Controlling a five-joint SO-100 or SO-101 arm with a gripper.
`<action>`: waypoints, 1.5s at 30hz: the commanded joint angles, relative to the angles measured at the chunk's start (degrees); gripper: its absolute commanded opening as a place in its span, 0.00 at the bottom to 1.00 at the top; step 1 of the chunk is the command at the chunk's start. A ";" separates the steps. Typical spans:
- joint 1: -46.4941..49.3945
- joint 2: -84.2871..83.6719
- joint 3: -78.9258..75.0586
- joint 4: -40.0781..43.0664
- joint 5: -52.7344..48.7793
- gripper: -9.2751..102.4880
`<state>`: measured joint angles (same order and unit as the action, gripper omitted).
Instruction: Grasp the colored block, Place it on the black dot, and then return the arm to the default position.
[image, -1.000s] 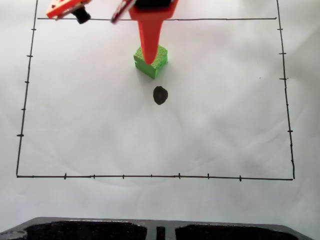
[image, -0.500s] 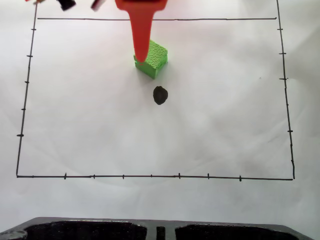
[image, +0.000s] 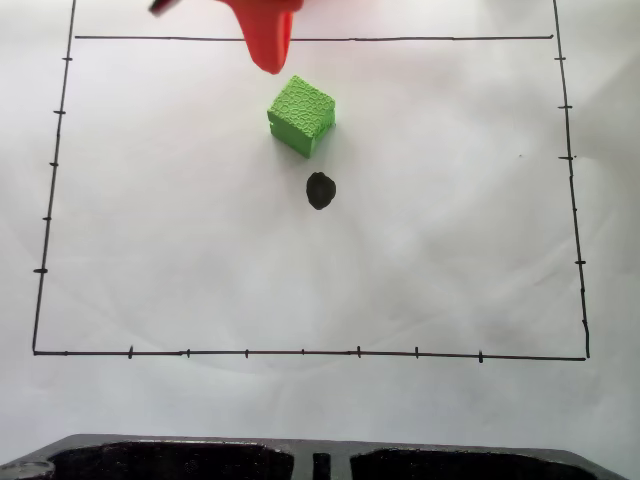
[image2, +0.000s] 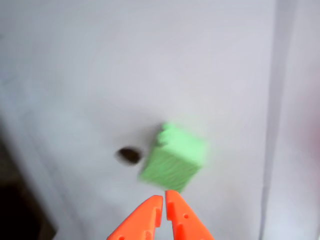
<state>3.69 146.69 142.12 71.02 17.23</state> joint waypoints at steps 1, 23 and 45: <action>-0.70 -3.34 -2.55 -0.09 0.44 0.08; -7.38 -8.53 -3.60 2.11 10.37 0.38; -5.98 -17.05 2.72 -7.21 12.66 0.43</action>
<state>-1.23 130.61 144.76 64.51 29.27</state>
